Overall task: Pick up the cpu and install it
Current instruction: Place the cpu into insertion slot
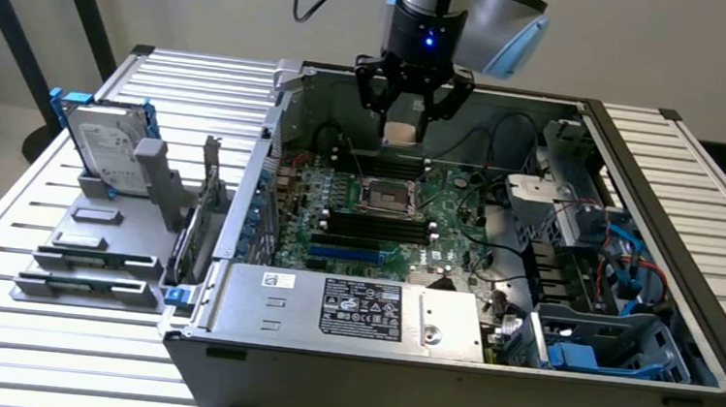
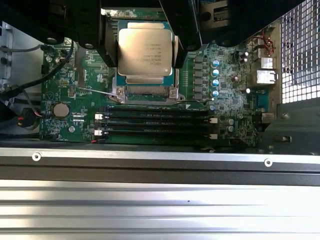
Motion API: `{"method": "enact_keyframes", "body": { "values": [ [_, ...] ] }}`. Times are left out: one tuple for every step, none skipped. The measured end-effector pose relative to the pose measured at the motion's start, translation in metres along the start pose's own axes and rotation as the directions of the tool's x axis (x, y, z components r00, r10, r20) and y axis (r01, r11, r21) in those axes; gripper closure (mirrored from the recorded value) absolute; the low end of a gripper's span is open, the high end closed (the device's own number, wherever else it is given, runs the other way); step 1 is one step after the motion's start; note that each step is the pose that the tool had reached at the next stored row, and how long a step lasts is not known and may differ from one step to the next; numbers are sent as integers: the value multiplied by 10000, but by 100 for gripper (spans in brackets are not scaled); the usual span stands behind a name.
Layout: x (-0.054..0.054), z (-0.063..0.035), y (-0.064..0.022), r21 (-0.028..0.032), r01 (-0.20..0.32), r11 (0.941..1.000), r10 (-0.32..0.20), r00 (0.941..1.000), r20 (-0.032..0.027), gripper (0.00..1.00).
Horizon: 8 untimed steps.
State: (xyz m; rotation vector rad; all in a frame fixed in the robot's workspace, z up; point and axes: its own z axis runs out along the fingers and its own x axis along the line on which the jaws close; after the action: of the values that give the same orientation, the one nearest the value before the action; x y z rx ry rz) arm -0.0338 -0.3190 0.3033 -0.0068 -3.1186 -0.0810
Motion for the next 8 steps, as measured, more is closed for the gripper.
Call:
{"method": "enact_keyframes", "body": {
  "values": [
    [0,0,0,0,0,10000,0,10000,0,45],
    [0,0,0,0,0,10000,0,10000,0,45],
    [0,0,0,0,0,10000,0,10000,0,45],
    [5,1,0,1,-17,10000,17,10000,0,45],
    [10,6,0,-1,-73,10000,73,10000,7,45],
    [12,10,0,4,-174,9998,173,9998,13,45],
    [12,14,-1,5,-296,9996,296,9996,18,45],
    [12,20,-1,4,-443,9990,443,9990,27,45]
  ]
}}
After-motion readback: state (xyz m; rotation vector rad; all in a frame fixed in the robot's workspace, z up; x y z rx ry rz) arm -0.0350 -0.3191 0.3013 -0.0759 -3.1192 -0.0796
